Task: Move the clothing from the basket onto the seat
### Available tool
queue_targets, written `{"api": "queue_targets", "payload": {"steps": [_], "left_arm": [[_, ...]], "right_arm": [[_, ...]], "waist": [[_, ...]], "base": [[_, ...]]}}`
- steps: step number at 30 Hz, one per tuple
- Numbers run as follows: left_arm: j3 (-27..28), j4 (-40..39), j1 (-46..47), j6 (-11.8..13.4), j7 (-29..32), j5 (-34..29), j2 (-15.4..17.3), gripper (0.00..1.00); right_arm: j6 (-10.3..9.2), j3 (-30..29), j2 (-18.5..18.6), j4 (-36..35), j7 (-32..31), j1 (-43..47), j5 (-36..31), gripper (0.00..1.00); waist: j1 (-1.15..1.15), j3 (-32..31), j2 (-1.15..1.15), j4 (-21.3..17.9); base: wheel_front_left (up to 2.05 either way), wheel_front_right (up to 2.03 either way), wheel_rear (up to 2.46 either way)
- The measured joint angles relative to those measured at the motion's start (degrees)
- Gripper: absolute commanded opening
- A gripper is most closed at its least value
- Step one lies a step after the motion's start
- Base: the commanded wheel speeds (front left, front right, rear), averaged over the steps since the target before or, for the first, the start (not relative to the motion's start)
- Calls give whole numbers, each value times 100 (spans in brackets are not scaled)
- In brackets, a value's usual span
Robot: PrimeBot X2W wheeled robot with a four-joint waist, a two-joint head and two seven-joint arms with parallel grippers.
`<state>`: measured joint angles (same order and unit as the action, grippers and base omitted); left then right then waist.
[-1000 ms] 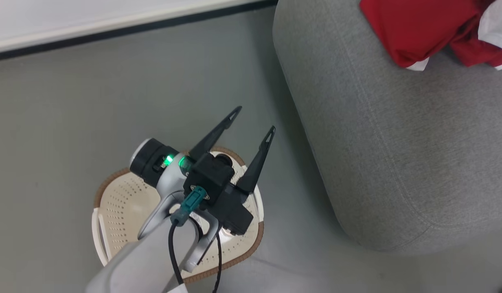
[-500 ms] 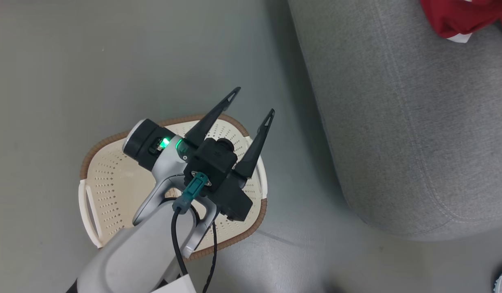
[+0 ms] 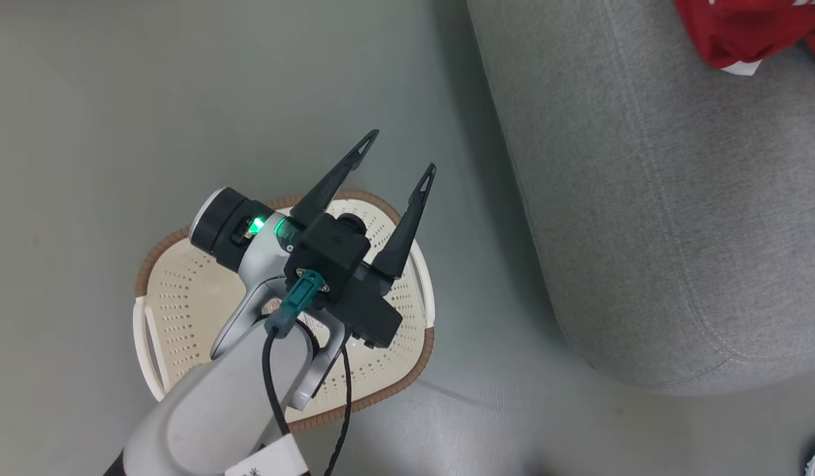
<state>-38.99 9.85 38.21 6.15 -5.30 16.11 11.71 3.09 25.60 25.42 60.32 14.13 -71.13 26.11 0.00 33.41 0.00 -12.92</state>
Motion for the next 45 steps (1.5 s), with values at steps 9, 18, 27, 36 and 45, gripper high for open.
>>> {"api": "queue_targets", "payload": {"steps": [9, 18, 27, 36, 45], "left_arm": [[146, 386, -180, 41, -265, 203, -135, 100], [391, 727, -486, 43, -547, 475, -253, 100], [679, 1004, -884, 48, -700, 664, -325, 100], [1081, 1212, -1686, 91, -799, 891, -149, 100], [1558, 1088, -2721, 97, -864, 942, 23, 100]], "right_arm": [[99, 174, -198, -66, 16, 741, -143, 100], [96, 168, -267, -500, 16, 1340, -197, 100], [37, 115, -289, -1078, 18, 1984, -250, 100], [-66, 15, -526, -1586, 18, 3103, -218, 100], [-354, -168, -721, -2476, 16, 4505, -38, 100]], "waist": [[0, -431, 0, -8], [-1, -994, -1, 32], [-1, -1705, -2, 198], [-2, -2419, -1, 551], [-1, -3179, -2, 978]], "base": [[0, 0, 0], [0, 0, 0], [0, 0, 0], [0, 0, 0], [0, 0, 0]]}}
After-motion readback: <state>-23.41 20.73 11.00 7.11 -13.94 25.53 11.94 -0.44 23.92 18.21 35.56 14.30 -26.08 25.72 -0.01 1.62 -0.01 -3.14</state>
